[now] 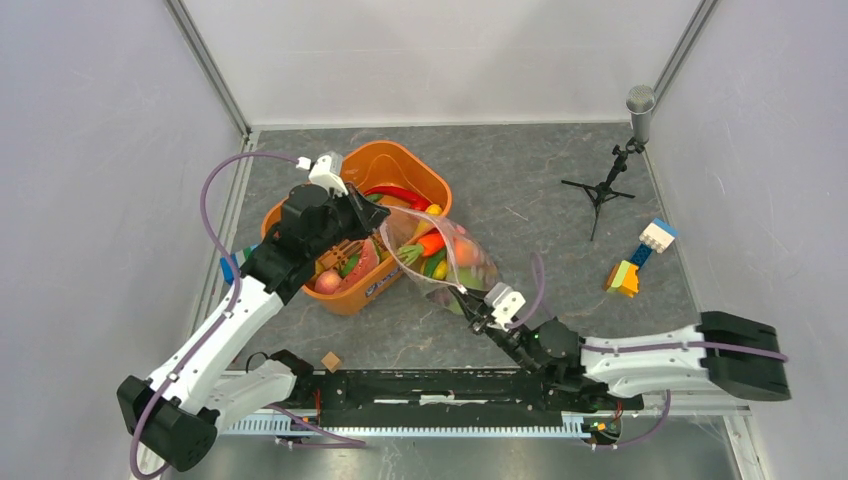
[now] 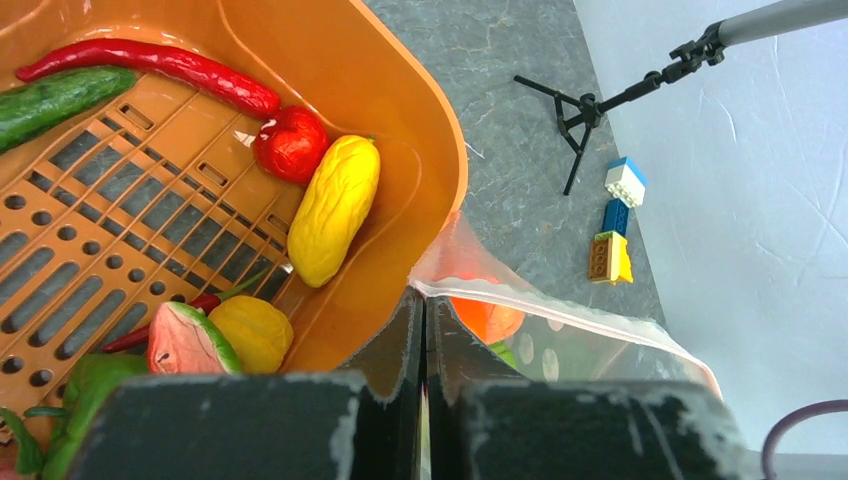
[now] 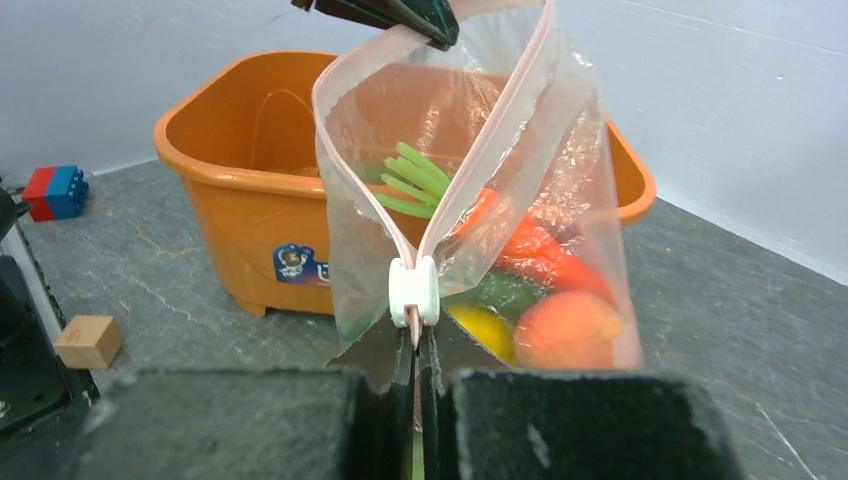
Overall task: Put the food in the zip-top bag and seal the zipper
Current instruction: Adjust the zipper food storage bag at the center of the board.
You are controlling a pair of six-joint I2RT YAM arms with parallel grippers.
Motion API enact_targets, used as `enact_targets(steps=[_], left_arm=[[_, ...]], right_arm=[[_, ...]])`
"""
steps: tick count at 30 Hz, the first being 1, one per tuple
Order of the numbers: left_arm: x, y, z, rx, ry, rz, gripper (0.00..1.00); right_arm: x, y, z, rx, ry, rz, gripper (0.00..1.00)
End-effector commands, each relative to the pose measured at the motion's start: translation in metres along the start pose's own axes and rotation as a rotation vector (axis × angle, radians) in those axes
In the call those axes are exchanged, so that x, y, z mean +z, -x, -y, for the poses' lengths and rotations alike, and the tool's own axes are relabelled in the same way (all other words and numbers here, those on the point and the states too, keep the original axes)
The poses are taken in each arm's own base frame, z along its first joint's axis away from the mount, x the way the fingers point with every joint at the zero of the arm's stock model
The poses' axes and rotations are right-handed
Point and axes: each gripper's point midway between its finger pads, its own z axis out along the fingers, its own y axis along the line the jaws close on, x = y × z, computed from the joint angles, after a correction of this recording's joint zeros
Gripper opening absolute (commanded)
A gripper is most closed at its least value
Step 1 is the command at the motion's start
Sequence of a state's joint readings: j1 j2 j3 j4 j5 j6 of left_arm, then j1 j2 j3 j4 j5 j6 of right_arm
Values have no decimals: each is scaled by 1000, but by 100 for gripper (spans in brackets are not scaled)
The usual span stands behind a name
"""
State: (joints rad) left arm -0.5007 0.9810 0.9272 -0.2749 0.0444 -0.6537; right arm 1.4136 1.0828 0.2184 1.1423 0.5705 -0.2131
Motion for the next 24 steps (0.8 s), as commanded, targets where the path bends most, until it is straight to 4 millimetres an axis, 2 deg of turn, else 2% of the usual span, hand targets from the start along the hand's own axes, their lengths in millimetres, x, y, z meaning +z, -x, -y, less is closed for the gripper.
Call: enact_targets(steps=[1,4,6,7,9,10,15,18,24], left_arm=[[-19,38,19,79,-27,100,2],[-22,42,20,107,-22,93,4],[-24,41,23,136,-31,72,13],[-24,39,26,150,-47,52,23],[-25,34,38,184,-111,14,49],[-26,32,44,198,-145,-2,59],[-45,40,68,295,-259,0,90],[-59,47,82,373,-325,15,98],[-89,55,129,530,-567,24,98]], right_arm=[[-8,7,4,-42,31,-93,0],[-17,15,6,-50,79,-127,0],[-24,26,12,-34,83,-129,0],[-27,30,12,-31,97,-123,0],[-31,42,13,-34,128,-111,0],[-33,47,13,-45,142,-116,0],[-40,61,10,-111,229,-173,0],[-46,70,6,-149,299,-202,0],[-49,118,4,-217,416,-181,0]])
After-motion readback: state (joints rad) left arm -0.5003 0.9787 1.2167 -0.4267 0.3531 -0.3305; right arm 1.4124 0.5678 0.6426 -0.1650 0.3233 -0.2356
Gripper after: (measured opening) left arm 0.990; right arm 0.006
